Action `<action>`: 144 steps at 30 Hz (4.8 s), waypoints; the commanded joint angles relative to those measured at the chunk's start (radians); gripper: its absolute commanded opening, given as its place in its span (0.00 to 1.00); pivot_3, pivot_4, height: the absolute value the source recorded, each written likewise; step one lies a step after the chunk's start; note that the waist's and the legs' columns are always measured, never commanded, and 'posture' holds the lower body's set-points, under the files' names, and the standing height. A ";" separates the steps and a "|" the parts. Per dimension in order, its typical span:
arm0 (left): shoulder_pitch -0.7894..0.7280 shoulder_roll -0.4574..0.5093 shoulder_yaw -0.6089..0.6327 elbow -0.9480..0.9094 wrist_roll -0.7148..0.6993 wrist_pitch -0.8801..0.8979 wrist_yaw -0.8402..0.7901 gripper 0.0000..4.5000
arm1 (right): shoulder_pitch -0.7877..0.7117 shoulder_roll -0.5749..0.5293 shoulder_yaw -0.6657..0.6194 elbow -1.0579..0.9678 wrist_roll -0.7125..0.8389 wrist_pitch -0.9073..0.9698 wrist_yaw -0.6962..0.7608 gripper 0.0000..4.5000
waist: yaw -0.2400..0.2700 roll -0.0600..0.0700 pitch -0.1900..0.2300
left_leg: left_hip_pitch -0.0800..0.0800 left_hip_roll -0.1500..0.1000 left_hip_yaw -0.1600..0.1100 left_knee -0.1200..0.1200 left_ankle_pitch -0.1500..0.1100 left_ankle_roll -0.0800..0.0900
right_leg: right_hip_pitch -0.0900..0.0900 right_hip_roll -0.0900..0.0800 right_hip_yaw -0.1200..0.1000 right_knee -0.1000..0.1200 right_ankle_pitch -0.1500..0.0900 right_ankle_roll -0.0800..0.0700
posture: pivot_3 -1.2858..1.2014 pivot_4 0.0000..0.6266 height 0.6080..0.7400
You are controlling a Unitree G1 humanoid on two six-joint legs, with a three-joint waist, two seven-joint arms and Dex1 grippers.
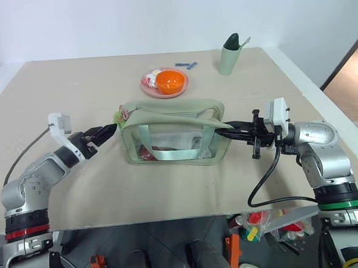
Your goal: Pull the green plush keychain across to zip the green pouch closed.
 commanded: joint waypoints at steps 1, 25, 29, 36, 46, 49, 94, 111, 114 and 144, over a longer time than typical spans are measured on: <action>-0.045 -0.007 -0.016 0.043 0.023 -0.040 -0.046 1.00 | -0.004 -0.016 -0.013 -0.035 -0.002 -0.005 -0.006 0.03 | 0.000 0.000 0.000 | 0.000 0.000 0.000 0.000 0.000 0.000 | 0.000 0.000 0.000 0.000 0.000 0.000 | 0.52 0.24 1.00; -0.119 -0.043 0.000 0.013 -0.004 -0.042 -0.143 0.02 | -0.007 -0.030 -0.010 -0.039 -0.013 0.009 -0.015 0.00 | 0.001 0.000 0.000 | -0.001 -0.001 0.000 0.000 0.000 0.000 | 0.000 -0.001 0.000 0.000 0.000 0.001 | 0.52 0.24 1.00; -0.103 -0.007 0.051 -0.117 -0.106 0.067 -0.114 0.02 | -0.008 -0.035 -0.012 -0.040 -0.012 0.015 -0.015 0.00 | 0.001 0.000 0.000 | -0.001 0.000 -0.001 0.000 0.000 0.000 | 0.000 0.000 0.000 0.000 0.000 0.002 | 0.52 0.24 1.00; -0.278 0.019 0.106 -0.264 -0.301 0.175 0.012 0.02 | -0.020 -0.045 -0.013 -0.024 -0.013 0.016 -0.010 0.00 | 0.002 -0.001 0.000 | -0.001 -0.001 -0.002 0.002 0.000 -0.001 | 0.001 -0.001 -0.001 0.000 0.001 0.002 | 0.52 0.24 1.00; -0.368 -0.067 -0.013 -0.317 -0.338 0.178 0.038 0.02 | -0.033 -0.049 -0.012 -0.006 -0.023 0.011 -0.007 0.00 | 0.002 0.000 0.001 | -0.001 -0.001 -0.001 0.001 0.000 -0.001 | 0.001 -0.001 0.000 -0.001 0.001 0.003 | 0.52 0.24 1.00; -0.354 -0.070 -0.058 -0.297 -0.283 0.155 0.008 0.02 | -0.031 -0.050 -0.013 -0.009 -0.023 0.015 -0.010 0.00 | 0.002 0.000 0.001 | -0.001 -0.002 -0.001 0.001 0.000 -0.001 | 0.001 -0.001 0.000 -0.001 0.001 0.003 | 0.52 0.24 1.00; -0.391 0.050 -0.421 -0.181 0.317 -0.089 -0.308 0.95 | -0.011 -0.041 -0.007 -0.004 -0.032 -0.019 -0.012 0.00 | 0.000 0.000 0.001 | 0.000 -0.002 -0.001 0.001 0.001 -0.001 | 0.002 -0.001 0.001 0.000 0.000 0.003 | 0.52 0.24 1.00; -0.255 0.308 -0.326 -0.384 0.217 -0.009 -0.499 0.99 | -0.034 -0.034 0.007 0.039 -0.041 -0.041 0.005 0.00 | -0.005 0.001 0.001 | 0.000 -0.001 -0.001 -0.001 0.000 0.000 | 0.000 -0.001 0.000 0.000 -0.001 0.001 | 0.52 0.24 1.00; -0.201 0.331 -0.287 -0.393 0.221 -0.011 -0.468 0.99 | -0.037 -0.034 0.008 0.043 -0.042 -0.042 0.008 0.00 | -0.004 0.001 0.001 | 0.000 -0.001 -0.001 0.000 0.000 0.000 | 0.000 -0.001 -0.001 0.000 -0.001 0.001 | 0.52 0.24 1.00; -0.028 0.053 -0.216 -0.318 0.231 -0.173 -0.230 0.07 | -0.053 -0.046 0.011 0.008 -0.032 0.024 0.003 0.00 | -0.004 0.001 0.001 | 0.001 0.000 0.000 0.000 0.001 0.000 | 0.001 -0.001 0.000 0.000 0.000 0.000 | 0.52 0.24 1.00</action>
